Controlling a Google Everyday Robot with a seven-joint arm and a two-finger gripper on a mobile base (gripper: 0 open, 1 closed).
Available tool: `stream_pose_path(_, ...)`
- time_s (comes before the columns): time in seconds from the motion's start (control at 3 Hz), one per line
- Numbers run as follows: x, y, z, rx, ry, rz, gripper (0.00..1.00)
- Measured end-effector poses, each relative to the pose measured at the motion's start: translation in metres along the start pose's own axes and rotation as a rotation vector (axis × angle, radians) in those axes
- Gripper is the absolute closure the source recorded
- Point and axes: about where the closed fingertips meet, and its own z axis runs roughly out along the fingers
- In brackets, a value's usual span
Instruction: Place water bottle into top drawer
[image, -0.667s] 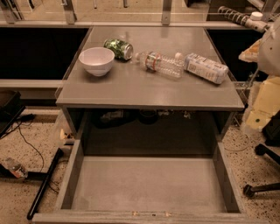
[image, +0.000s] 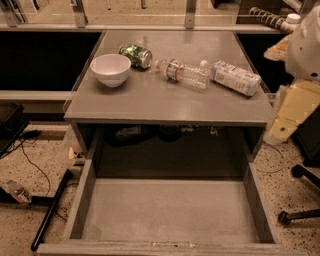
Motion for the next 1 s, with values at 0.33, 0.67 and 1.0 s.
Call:
stream_pose_path(0.33,-0.028,-0.016,0.004,0.076,-0.11,-0.067,0.0)
stream_pose_path(0.67,-0.056,-0.039,0.012,0.123,-0.223,-0.125,0.0)
stream_pose_path(1.0,-0.082,-0.07,0.027,0.146,-0.328,-0.177,0.0)
